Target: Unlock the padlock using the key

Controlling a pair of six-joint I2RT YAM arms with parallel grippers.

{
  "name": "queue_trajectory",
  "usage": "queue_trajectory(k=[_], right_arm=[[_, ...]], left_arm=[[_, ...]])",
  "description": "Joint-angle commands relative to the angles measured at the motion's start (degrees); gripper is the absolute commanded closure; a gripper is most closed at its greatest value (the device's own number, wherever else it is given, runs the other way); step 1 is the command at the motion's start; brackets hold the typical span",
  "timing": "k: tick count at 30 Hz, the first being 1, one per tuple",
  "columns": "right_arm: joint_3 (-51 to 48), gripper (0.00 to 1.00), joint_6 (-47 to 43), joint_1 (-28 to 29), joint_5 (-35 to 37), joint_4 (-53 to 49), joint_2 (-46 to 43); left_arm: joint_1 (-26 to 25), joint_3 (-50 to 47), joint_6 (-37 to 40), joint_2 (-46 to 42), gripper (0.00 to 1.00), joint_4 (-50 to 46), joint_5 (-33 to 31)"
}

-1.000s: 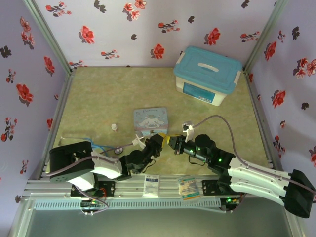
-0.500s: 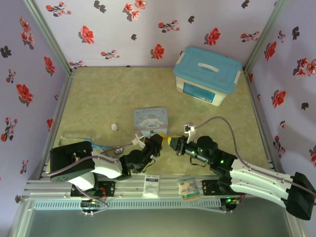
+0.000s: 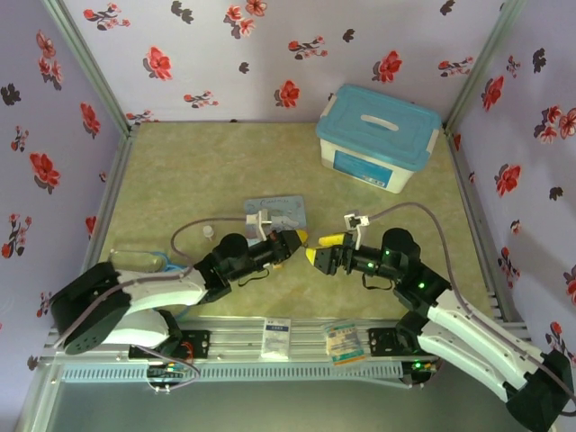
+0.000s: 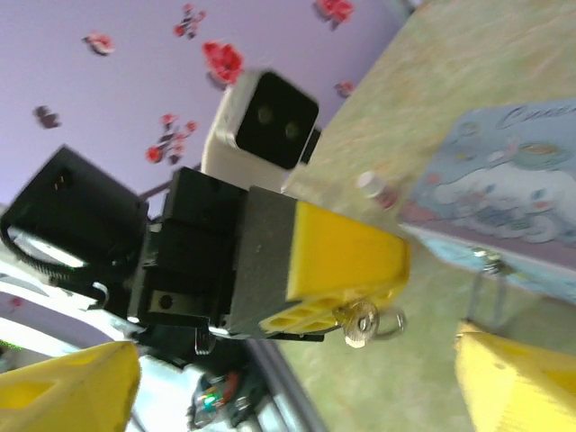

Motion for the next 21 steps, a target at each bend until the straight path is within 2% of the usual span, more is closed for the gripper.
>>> queue_trajectory(k=[1, 3, 4, 8, 11, 13, 17, 21], right_arm=[[0.7, 0.19, 4.9, -0.7, -10.7, 9.9, 3.4], [0.4, 0.32, 7.0, -0.7, -12.5, 13.7, 5.8], [-0.1, 0.35, 8.3, -0.7, -12.9, 16.2, 6.5], [-1.7, 0.39, 11.6, -0.7, -13.2, 23.7, 8.5], [-2.4, 0.46, 13.1, -0.6, -13.1, 26.5, 8.8], [-2.5, 0.54, 13.7, -0.6, -13.4, 27.2, 9.0], [-3.1, 0.57, 13.7, -0.5, -14.8, 26.4, 8.7], [-4.6, 0.64, 14.3, -0.4, -14.2, 27.3, 7.6]], left_arm=[[-0.3, 3.5, 11.4, -5.8, 1.00, -14.6, 7.8], [-0.1, 3.2, 12.0, -7.9, 1.00, -14.7, 6.9], [-0.1, 2.9, 11.9, -8.3, 1.00, -14.2, 6.7], [-0.4, 2.6, 10.7, -8.4, 1.00, -11.1, 6.8], [-0.7, 2.4, 10.3, -8.3, 1.00, -9.6, 6.9], [-0.6, 2.5, 10.3, -8.2, 1.00, -9.5, 6.6], [-0.8, 1.9, 8.2, -6.9, 1.00, -5.3, 6.0], [-0.7, 1.8, 6.9, -5.7, 1.00, -2.7, 5.7]])
